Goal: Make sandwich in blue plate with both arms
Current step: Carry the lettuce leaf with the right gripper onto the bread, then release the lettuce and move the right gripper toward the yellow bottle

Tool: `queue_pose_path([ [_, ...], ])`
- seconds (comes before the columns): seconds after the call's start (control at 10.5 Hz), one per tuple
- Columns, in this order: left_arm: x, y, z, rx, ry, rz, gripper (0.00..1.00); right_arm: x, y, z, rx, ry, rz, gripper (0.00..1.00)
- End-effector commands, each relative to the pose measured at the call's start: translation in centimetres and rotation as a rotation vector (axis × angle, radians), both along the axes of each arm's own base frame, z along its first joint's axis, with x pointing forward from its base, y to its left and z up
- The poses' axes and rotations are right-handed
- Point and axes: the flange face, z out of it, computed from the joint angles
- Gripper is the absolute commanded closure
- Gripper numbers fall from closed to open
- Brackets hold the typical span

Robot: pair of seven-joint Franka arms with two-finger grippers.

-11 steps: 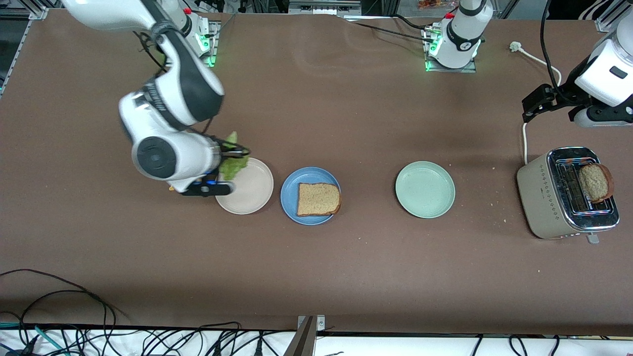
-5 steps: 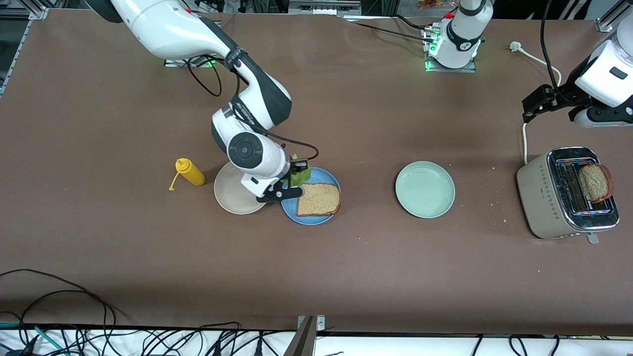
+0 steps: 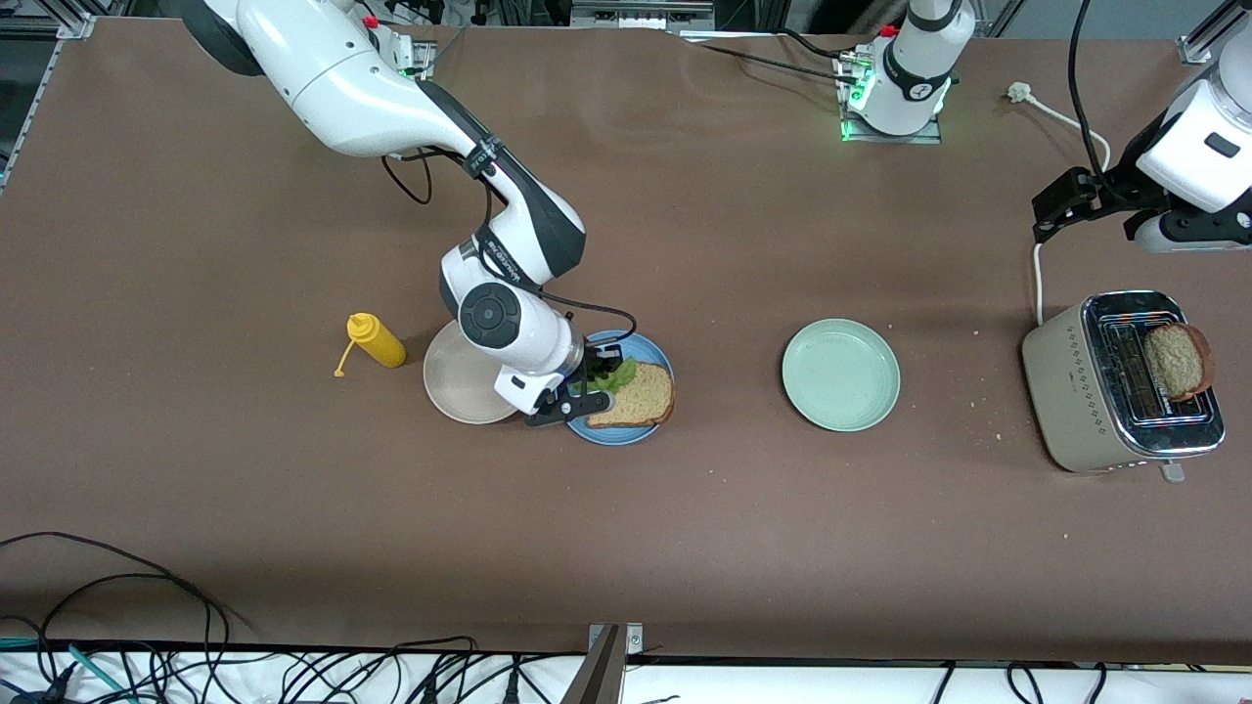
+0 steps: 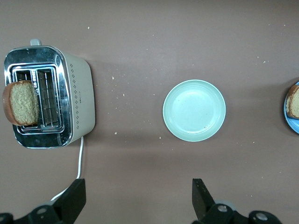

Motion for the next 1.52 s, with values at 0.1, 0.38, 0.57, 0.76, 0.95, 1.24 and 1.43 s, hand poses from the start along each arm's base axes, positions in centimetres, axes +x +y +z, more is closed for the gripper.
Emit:
queue_pose_path([
  [0.1,-0.2,0.0,0.2,0.041,0.0,-0.01,0.0,0.2,0.8,0.8,0.019,-0.017,0.03,0.0],
  [0.38,-0.2,0.0,0.2,0.041,0.0,-0.01,0.0,0.2,-0.6,6.7,-0.023,-0.005,0.041,0.0],
  [0.57,-0.3,0.0,0.2,0.041,0.001,-0.008,0.0,0.6,-5.8,11.1,-0.172,0.061,0.042,0.0],
  [0.76,-0.3,0.0,0.2,0.039,0.001,-0.008,0.0,0.6,-11.8,14.5,-0.331,0.128,0.132,0.0],
  [0.95,-0.2,0.3,0.2,0.04,0.0,-0.005,0.0,0.5,-17.5,16.7,-0.382,0.203,0.194,0.0],
  [1.24,-0.2,0.4,0.2,0.039,0.001,-0.002,0.0,-2.9,-27.0,20.2,-0.367,0.219,0.264,0.0],
  [1.43,-0.2,0.4,0.2,0.039,0.001,-0.001,0.0,-5.2,-33.9,20.1,-0.319,0.193,0.321,0.0],
])
